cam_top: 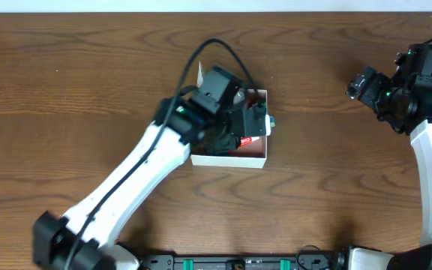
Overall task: Pack container
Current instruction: 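Carry the toothbrush into the box's right side and release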
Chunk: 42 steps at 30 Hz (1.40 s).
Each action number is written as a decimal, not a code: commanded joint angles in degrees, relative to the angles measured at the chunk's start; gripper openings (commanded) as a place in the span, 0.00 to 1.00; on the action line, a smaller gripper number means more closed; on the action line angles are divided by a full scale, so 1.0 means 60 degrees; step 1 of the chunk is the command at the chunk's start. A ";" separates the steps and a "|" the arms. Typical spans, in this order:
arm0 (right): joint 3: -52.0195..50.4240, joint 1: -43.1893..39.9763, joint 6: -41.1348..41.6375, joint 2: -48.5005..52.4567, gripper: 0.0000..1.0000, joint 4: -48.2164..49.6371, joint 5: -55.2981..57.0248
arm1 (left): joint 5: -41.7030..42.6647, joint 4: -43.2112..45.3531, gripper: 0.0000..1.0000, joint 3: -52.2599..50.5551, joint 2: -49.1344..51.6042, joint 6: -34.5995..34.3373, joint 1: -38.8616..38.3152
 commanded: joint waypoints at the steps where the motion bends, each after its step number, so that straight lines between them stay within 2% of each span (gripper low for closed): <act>1: 0.0080 -0.0044 -0.0076 0.0000 0.99 -0.0011 0.0033 | -0.0251 0.0080 0.06 0.0098 0.0484 0.0412 -0.0007; 13: 0.0080 -0.0044 -0.0076 0.0000 0.99 -0.0011 0.0033 | -0.0678 0.0189 0.07 0.0098 0.1071 0.0404 -0.0007; 15: 0.0080 -0.0044 -0.0076 0.0000 0.99 -0.0011 0.0033 | -0.0681 0.0193 0.17 0.0098 0.1071 0.0404 -0.0007; 16: 0.0080 -0.0044 -0.0076 0.0000 0.99 -0.0011 0.0033 | -0.0678 0.0197 0.29 0.0098 0.1071 0.0404 -0.0007; 19: 0.0080 -0.0044 -0.0076 0.0000 0.99 -0.0011 0.0033 | -0.0681 0.0200 0.50 0.0098 0.1071 0.0404 -0.0007; 23: 0.0080 -0.0044 -0.0076 0.0000 0.99 -0.0011 0.0033 | -0.0681 0.0197 0.69 0.0098 0.1064 0.0404 -0.0007; 32: 0.0080 -0.0044 -0.0076 0.0000 0.99 -0.0011 0.0033 | -0.0747 0.0157 0.73 0.0098 0.0310 0.0095 -0.0204; 42: 0.0080 -0.0044 -0.0076 0.0000 0.99 -0.0011 0.0033 | -0.0747 -0.0138 0.79 0.0098 -0.2393 -0.2415 -0.1443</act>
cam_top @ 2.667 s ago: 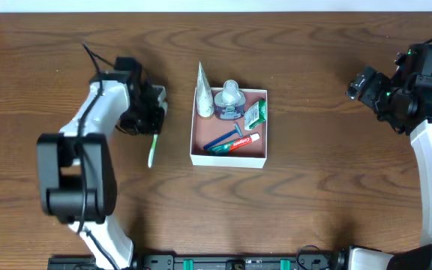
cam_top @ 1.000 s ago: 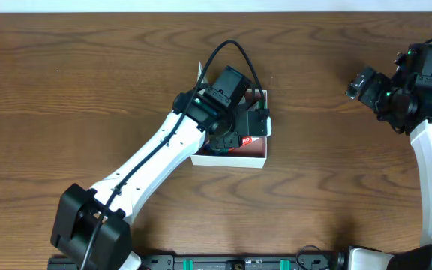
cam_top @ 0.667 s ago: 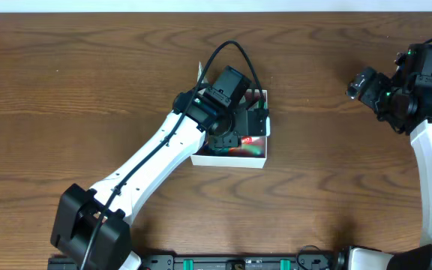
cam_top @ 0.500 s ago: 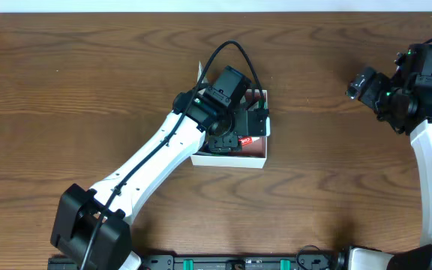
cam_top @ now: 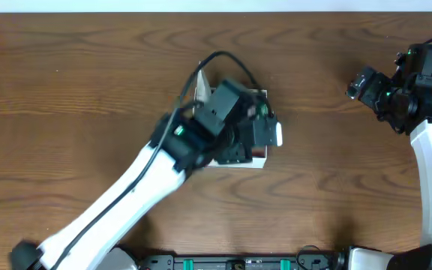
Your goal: Pack container
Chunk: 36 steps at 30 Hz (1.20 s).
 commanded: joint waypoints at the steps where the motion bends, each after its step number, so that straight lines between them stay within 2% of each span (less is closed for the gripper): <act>1: 0.0080 -0.0044 -0.0076 0.0000 0.99 -0.0011 0.0033 | -0.0015 -0.0299 0.86 0.0102 -0.0965 -0.1483 -0.0288; 2: 0.0080 -0.0044 -0.0076 0.0000 0.99 -0.0011 0.0033 | -0.0015 -0.0423 0.97 0.0102 -0.1220 -0.1679 -0.0342; 3: 0.0080 -0.0044 -0.0076 0.0000 0.99 -0.0011 0.0033 | -0.0015 -0.0568 0.98 0.0102 -0.1515 -0.1858 -0.0393; 10: 0.0080 -0.0044 -0.0076 0.0000 0.99 -0.0011 0.0033 | -0.0022 -0.1173 0.98 0.0102 -0.3381 -0.2809 -0.0419; 18: 0.0080 -0.0044 -0.0076 0.0000 0.99 -0.0011 0.0033 | -0.0004 -0.2936 0.98 0.0102 -0.5366 -0.2809 -0.0419; 21: 0.0080 -0.0044 -0.0076 0.0000 0.99 -0.0007 0.0033 | 0.0466 -0.3432 0.98 0.0102 -0.5898 -0.2991 -0.0419; 23: 0.0080 -0.0044 -0.0076 0.0000 0.99 -0.0011 0.0033 | 0.0131 -0.3519 0.98 0.0102 -0.6105 -0.4167 -0.0419; 28: 0.0080 -0.0044 -0.0076 0.0000 0.99 -0.0011 0.0033 | -0.3541 -0.4193 0.98 0.0091 -0.6069 -0.8918 -0.0419; 32: 0.0080 -0.0044 -0.0076 0.0000 0.99 -0.0011 0.0033 | -0.4707 -0.5224 0.98 -0.0004 -0.6062 -1.0910 -0.0419; 36: 0.0080 -0.0044 -0.0076 0.0000 0.99 -0.0011 0.0033 | -0.5286 -0.5967 0.98 -0.0004 -0.6062 -1.2644 -0.0419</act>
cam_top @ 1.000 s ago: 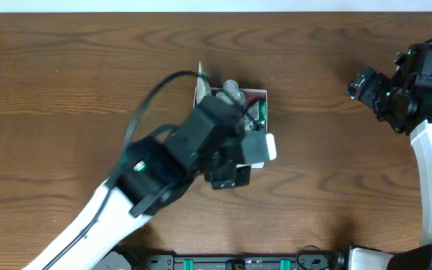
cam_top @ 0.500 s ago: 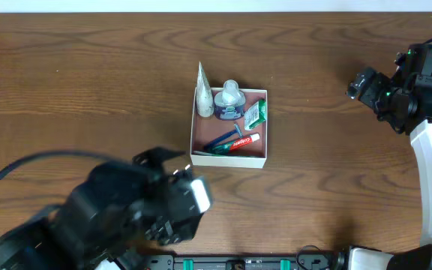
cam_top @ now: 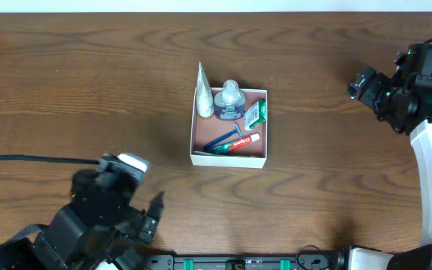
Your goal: Pack container
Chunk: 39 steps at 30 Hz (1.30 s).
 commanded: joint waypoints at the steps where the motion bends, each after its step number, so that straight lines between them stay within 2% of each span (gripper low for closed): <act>1: 0.0080 -0.0044 -0.0076 0.0000 0.99 -0.0011 0.0033 | -0.1162 -0.0353 0.98 -0.0004 -0.0004 -0.2484 -0.0015; 8: 0.0080 -0.0044 -0.0076 0.0000 0.99 -0.0011 0.0033 | -0.1162 -0.0379 0.98 -0.0004 -0.0029 -0.2586 0.0051; 12: 0.0080 -0.0044 -0.0076 0.0000 0.99 -0.0007 0.0033 | -0.1053 -0.0011 0.98 -0.0004 -0.0055 -0.2535 0.0984; 19: 0.0080 -0.0044 -0.0076 0.0000 0.99 -0.0007 0.0033 | 0.2018 0.1450 0.98 -0.0018 -0.0521 0.0831 0.4040; 24: 0.0080 -0.0044 -0.0076 0.0000 0.99 -0.0011 0.0033 | 0.3096 0.1956 0.98 -0.0437 -0.1366 0.2113 0.5377; 30: 0.0080 -0.0044 -0.0076 0.0000 0.99 -0.0011 0.0033 | 0.3770 0.3111 0.98 -0.1810 -0.2969 0.3042 0.6229; 39: 0.0080 -0.0044 -0.0076 0.0000 0.99 -0.0011 0.0033 | 0.4466 0.6787 0.98 -0.5774 -0.5676 0.3348 0.7216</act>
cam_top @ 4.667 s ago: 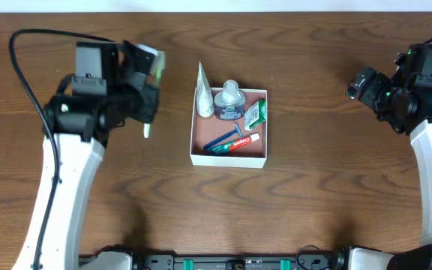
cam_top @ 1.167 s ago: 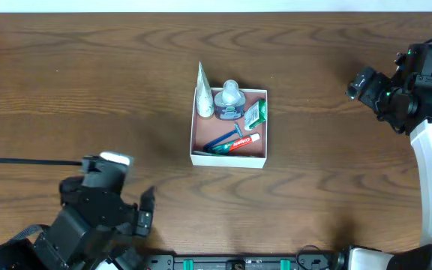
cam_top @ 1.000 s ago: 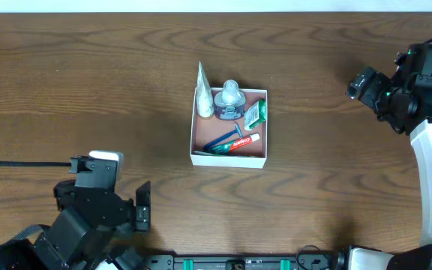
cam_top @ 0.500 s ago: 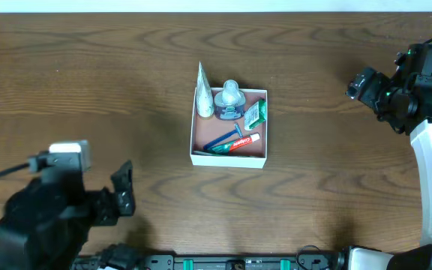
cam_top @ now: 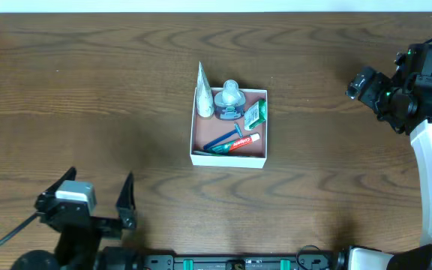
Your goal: Pack container
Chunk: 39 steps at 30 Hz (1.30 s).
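Observation:
The white open box [cam_top: 193,142] sits at the table's middle. Inside it are a white tube [cam_top: 203,99] leaning on the left wall, a grey-blue roll-on bottle [cam_top: 230,100], a green packet [cam_top: 256,113], a blue-handled brush [cam_top: 223,139] and a red toothpaste tube [cam_top: 244,142]. My left gripper [cam_top: 90,195] is far off at the front left edge, open and holding nothing, its dark fingers [cam_top: 127,196] spread wide. At the right edge, my right gripper [cam_top: 361,85] holds nothing; whether it is open or shut does not show.
Bare brown wood lies all around the box. The right arm's white link runs along the right edge. A black rail with green fittings [cam_top: 246,262] lines the front edge.
The left arm has drawn further back and down at the front left, and its fingers now stand spread. The box, its contents and the right arm are unchanged.
The left arm first reached over the box with its gripper inside, covering most of the contents, and it was still over the box's right side a moment later. By the last earlier moment it was at the front left, leaving the items in the box; now it rests lower.

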Each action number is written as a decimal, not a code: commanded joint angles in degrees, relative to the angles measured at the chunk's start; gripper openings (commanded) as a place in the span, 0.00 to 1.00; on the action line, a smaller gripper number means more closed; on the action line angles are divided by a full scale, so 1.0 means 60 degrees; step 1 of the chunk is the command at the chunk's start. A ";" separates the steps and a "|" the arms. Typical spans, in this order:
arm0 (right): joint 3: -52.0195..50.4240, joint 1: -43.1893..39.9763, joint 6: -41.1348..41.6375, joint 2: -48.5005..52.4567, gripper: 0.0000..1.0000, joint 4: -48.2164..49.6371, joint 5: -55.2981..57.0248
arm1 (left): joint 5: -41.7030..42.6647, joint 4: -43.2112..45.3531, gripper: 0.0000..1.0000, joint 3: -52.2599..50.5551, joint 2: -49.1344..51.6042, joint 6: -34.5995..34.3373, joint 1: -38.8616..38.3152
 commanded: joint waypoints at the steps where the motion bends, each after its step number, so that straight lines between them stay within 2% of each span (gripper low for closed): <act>1: 0.0080 -0.0044 -0.0076 0.0000 0.99 -0.0015 0.0033 | 0.0532 0.0969 0.98 -0.1293 -0.0667 0.0302 0.0215; 7: 0.0080 -0.0044 -0.0076 0.0000 0.99 -0.0015 0.0033 | 0.0765 0.3362 0.98 -0.3450 -0.1475 0.0302 0.0328; 14: 0.0080 -0.0044 -0.0076 0.0000 0.99 -0.0011 0.0033 | 0.0769 0.5508 0.98 -0.5493 -0.2259 0.0299 0.0357; 24: 0.0080 -0.0044 -0.0076 0.0000 0.99 -0.0015 0.0033 | 0.1202 0.8641 0.98 -0.7603 -0.2266 0.0270 0.0433; 39: 0.0080 -0.0044 -0.0076 0.0000 0.99 -0.0015 0.0033 | 0.1231 0.9118 0.98 -0.8506 -0.2266 0.0270 0.0729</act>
